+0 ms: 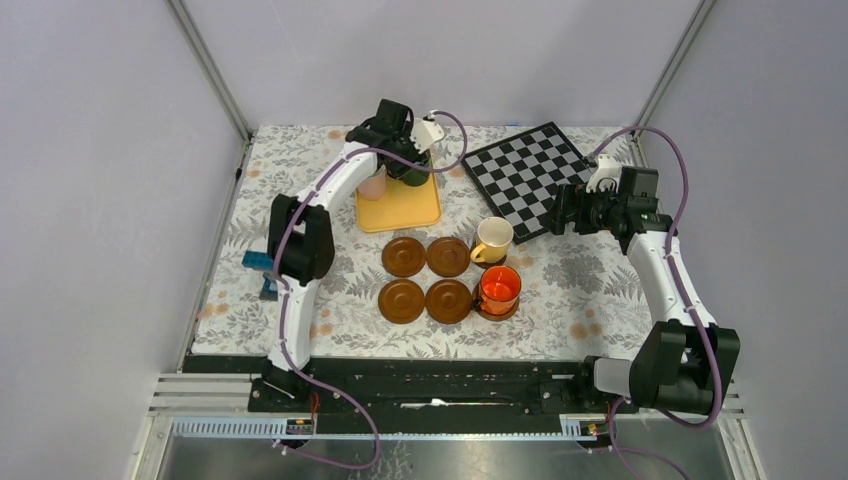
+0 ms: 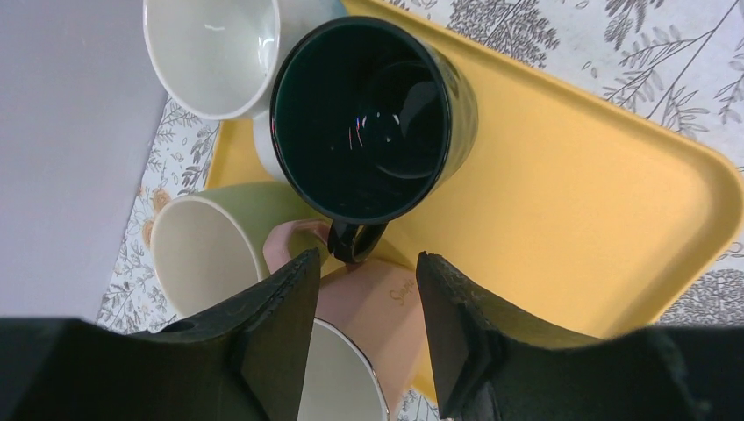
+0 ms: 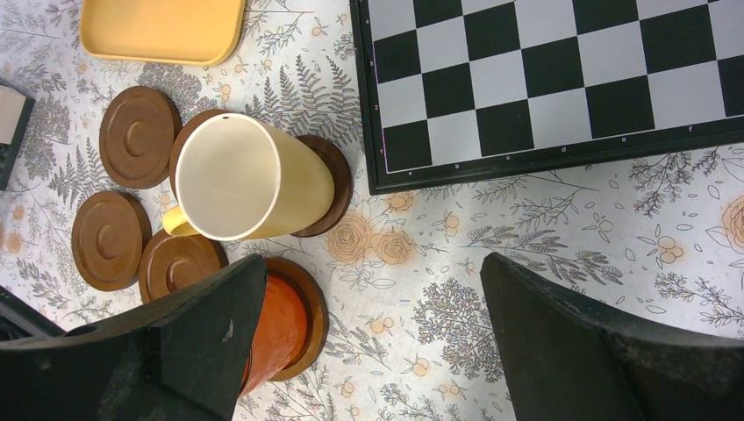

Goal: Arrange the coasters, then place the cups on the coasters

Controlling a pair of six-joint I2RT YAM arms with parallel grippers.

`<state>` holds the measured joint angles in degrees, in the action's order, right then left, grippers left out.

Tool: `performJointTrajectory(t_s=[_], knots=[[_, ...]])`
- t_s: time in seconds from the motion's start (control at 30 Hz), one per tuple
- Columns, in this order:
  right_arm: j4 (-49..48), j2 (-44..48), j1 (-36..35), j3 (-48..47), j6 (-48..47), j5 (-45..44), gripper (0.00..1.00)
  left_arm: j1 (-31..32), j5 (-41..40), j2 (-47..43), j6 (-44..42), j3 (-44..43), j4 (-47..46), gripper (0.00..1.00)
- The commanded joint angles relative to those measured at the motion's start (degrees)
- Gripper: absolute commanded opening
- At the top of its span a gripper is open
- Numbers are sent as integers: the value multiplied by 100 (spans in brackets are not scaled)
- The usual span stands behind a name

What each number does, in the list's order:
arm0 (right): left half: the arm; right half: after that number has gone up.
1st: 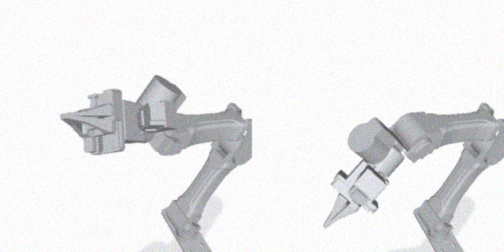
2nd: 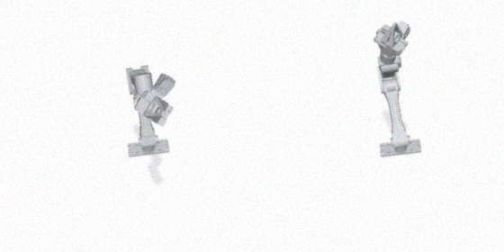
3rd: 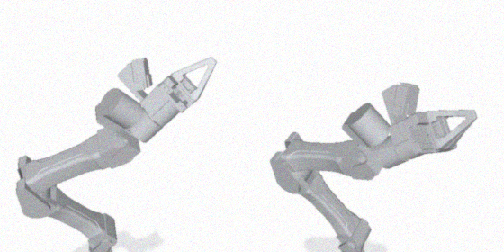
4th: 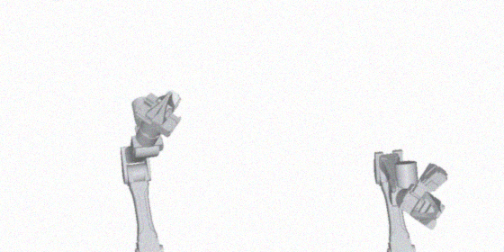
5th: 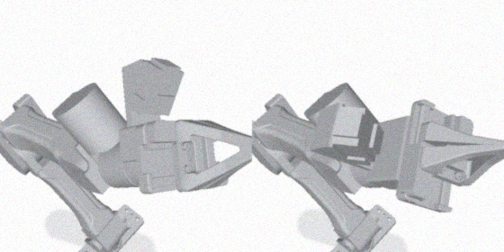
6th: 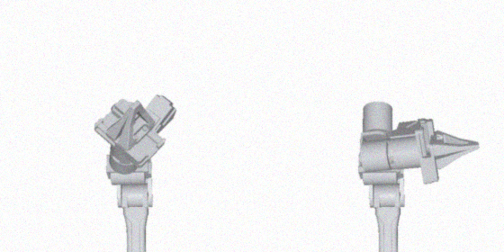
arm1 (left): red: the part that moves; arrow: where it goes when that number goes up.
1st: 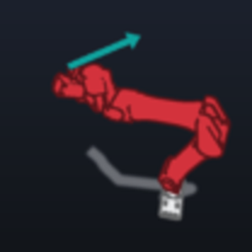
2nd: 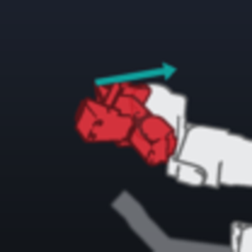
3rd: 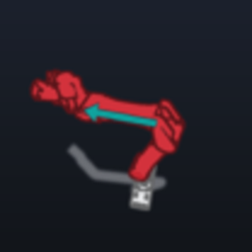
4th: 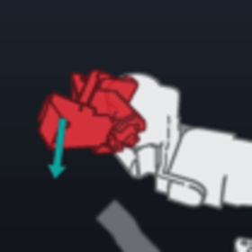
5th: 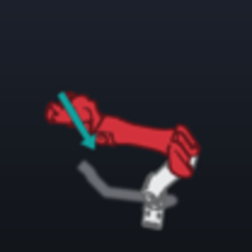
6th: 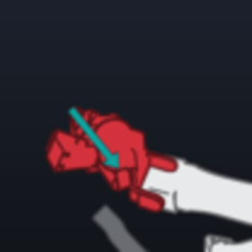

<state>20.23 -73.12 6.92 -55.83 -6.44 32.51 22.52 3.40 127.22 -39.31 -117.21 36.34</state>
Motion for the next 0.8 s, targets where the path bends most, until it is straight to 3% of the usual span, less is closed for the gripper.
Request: performJointTrajectory(t_s=[0.0, 0.77], knots=[[-173, 30, 20, -13, -91, 27, 100, 11, -318, 117, -178, -37, -109, 51], [-199, 4, 20, -8, -71, 15, 100, 42, -1016, 555, -575, -431, -241, 60]])
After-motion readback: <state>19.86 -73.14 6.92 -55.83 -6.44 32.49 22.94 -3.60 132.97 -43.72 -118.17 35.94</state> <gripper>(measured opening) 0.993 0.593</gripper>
